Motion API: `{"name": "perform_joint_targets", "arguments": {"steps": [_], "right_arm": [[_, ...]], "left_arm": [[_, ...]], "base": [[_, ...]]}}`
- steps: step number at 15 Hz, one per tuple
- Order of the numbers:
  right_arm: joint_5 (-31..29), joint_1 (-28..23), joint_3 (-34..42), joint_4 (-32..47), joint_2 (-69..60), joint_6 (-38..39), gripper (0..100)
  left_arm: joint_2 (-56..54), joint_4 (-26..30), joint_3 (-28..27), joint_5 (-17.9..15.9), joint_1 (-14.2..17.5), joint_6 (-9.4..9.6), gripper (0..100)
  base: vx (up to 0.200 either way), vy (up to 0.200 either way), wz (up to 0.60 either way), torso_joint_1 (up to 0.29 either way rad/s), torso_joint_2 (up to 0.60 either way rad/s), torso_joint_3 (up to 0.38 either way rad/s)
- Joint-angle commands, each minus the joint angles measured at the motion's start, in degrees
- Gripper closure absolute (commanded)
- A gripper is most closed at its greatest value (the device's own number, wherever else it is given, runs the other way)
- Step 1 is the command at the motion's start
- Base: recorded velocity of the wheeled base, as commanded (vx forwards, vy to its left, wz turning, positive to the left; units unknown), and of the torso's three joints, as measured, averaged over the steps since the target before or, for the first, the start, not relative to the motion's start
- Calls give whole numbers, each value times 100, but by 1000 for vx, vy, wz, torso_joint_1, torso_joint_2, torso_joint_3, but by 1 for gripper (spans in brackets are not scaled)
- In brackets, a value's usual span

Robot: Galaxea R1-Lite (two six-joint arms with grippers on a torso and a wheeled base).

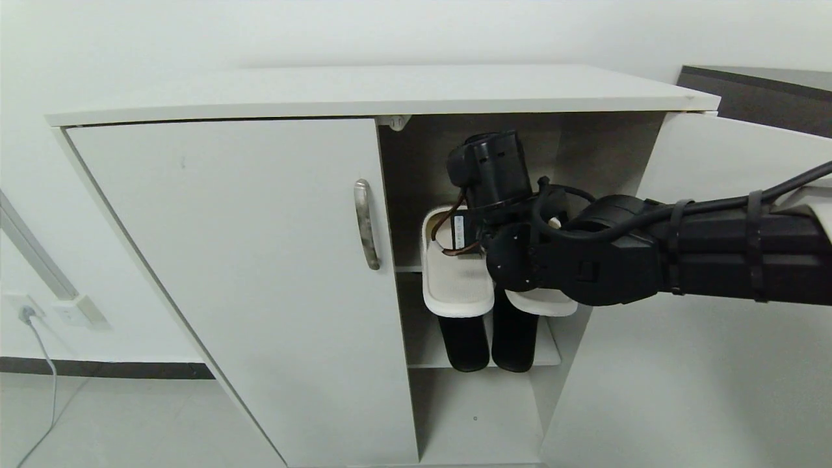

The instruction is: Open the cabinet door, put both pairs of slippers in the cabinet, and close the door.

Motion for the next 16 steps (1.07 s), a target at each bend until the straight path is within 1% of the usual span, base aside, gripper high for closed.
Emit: {"name": "perform_joint_targets", "arguments": {"steps": [1,2,5,9,12,16], "right_arm": [[21,-195,-237,-35,282,-8,100],[30,-239,-290,-53,344,-60,100],[302,-397,-466,-202,502,-280,100],[478,-625,-1054,-229,853,-561,100],[487,-740,-1369,-202,1064,-588,100],[487,-792,-1369,-202,1091,-596,100]], "left_arm": [[8,0,1,-2,-8,-4,100],[8,0,1,-2,1,-4,100],[8,0,1,-2,-8,-12,100],[8,0,1,-2,1,-12,100],[8,0,1,-2,1,-12,100],[8,0,1,-2,1,-12,100]], "base": [[0,0,0,0,0,0],[0,0,0,0,0,0],[0,0,0,0,0,0],[0,0,0,0,0,0],[0,0,0,0,0,0],[0,0,0,0,0,0]]}}
